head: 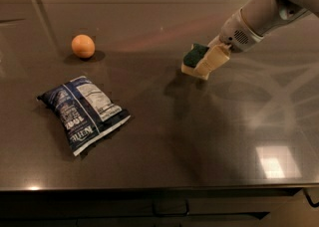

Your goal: Move sponge near blue chip bag

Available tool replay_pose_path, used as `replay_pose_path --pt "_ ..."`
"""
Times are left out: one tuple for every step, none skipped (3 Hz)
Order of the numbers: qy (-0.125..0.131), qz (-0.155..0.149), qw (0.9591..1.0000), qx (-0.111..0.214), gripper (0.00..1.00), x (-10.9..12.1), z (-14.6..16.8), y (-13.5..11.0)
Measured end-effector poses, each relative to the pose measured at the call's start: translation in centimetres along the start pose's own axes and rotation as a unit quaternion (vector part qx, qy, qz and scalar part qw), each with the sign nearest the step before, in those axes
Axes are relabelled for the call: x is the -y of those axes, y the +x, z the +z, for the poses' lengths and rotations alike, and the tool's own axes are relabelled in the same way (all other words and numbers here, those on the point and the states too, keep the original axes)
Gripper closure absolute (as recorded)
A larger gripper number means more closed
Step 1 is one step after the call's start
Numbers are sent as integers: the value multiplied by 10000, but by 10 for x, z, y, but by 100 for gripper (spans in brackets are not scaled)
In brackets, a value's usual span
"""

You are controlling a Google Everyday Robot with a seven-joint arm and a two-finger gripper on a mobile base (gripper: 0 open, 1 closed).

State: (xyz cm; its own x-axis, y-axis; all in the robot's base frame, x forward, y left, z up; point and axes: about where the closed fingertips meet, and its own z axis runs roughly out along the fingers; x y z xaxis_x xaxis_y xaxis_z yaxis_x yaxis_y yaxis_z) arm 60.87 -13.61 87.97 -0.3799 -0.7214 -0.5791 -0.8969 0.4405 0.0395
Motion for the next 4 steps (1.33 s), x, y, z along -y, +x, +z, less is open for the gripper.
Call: replay_pose_path --pt "-424 -277 9987 25 100 -47 10 -11" --pt "-769 -560 9955 2 100 -85 28 -21" --pt "-1012 -822 9915 26 100 -121 46 -29" --pt "-1075 -1124 9878 79 100 -150 57 -41"
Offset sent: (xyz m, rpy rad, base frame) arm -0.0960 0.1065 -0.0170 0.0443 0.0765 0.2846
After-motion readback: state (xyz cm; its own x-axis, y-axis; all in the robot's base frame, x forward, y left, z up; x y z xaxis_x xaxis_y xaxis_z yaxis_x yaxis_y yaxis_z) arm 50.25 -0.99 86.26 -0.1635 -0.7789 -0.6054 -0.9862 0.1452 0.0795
